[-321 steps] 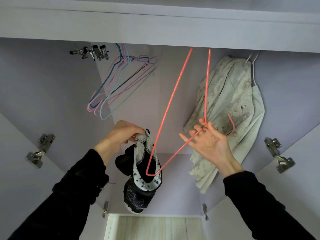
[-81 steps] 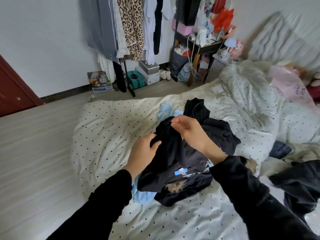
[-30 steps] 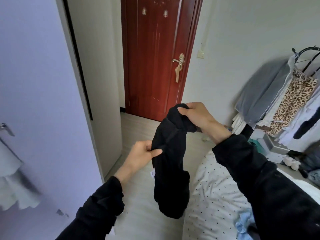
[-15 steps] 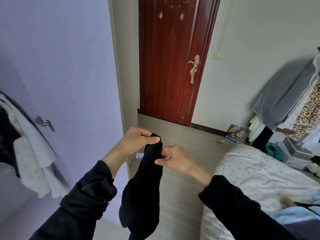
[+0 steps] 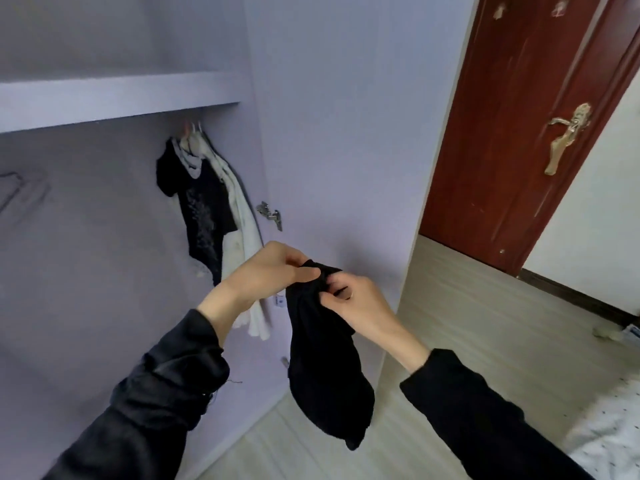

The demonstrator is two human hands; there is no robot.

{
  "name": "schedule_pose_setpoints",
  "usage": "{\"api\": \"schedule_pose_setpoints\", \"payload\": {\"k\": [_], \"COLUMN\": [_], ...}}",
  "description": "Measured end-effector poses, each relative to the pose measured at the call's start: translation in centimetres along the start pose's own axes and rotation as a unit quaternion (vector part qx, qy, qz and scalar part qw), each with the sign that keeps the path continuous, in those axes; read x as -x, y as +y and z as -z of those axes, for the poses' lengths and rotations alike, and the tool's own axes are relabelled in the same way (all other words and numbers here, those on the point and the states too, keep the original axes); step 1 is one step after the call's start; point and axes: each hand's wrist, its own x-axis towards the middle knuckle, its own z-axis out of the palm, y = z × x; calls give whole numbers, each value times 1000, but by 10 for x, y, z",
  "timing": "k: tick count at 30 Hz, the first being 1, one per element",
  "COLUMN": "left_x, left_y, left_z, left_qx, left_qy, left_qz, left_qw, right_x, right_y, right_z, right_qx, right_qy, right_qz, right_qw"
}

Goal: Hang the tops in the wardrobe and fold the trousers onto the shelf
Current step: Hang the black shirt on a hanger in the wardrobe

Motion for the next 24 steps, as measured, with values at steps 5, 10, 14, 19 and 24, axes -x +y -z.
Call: {"api": "schedule_pose_setpoints", "payload": {"k": [5, 10, 14, 19, 24], "left_x": [26, 44, 46, 41, 32], "left_y": [-33, -65, -81, -104, -142], "left_z": [58, 111, 149, 200, 230], "left_qx": [-10, 14, 10, -46, -138], "left_qy": [88, 171, 204, 276, 287], "left_qz": [49, 117, 155, 203, 300], "left_qw": [995, 978, 966, 938, 899], "right_x": [-44, -89, -139, -205, -248], "right_y": [-36, -63, -81, -95, -134], "right_z": [-49, -88, -119, -145, -159], "right_qx": [101, 193, 203, 162, 10], "right_qy": [5, -40, -75, -114, -232], "right_qz": [79, 147, 177, 145, 147], "right_qw": [992, 969, 960, 969, 961]}}
